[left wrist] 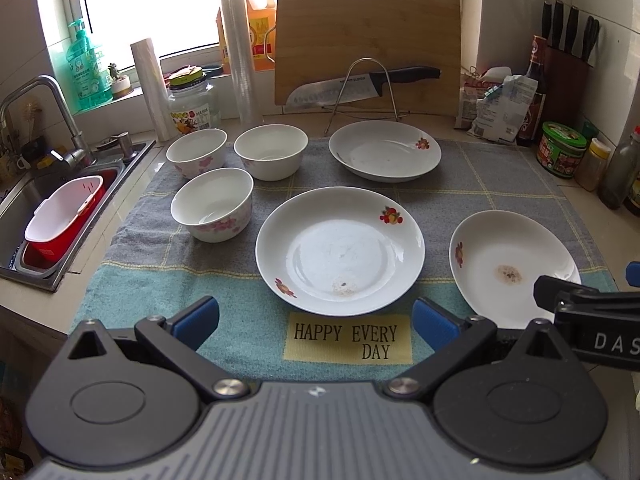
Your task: Organize plates and bowls
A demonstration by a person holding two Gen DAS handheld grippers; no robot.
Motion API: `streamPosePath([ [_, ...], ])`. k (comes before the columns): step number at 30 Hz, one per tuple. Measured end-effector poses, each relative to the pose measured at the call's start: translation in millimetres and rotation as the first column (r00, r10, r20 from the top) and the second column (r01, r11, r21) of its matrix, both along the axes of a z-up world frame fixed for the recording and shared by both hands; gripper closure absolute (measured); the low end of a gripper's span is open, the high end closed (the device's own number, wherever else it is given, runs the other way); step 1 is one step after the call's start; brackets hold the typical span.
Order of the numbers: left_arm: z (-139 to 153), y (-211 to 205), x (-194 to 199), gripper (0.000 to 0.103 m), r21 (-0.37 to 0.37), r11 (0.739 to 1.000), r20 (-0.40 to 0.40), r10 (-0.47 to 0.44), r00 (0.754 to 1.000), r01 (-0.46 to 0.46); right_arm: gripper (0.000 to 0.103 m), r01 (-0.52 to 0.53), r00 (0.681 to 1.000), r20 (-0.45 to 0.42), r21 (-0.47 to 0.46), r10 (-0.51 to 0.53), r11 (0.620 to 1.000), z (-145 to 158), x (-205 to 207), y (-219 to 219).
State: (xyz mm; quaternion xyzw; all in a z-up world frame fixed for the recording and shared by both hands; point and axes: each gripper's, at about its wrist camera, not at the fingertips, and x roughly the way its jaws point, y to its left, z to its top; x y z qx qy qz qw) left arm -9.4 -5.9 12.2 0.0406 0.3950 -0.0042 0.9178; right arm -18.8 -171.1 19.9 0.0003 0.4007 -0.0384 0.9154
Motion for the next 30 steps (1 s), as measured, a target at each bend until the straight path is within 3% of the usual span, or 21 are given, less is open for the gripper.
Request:
streamPosePath([
  [14,0.8,-3.0,-3.5,0.001,-0.01,1.0,0.009,-0.017,1.0,0.017,0.0,-0.014,1.0,0.018,-0.001,0.014,1.0,1.5,-6.2,-1.6],
  [30,-5.0,-10.6,-7.1,0.001,-0.039,0.988,0.093,-0.146,0.985,0.15,0.0,-0.024,0.995,0.098,0.02,0.022,1.0,3.3,-23.1,-30.2],
])
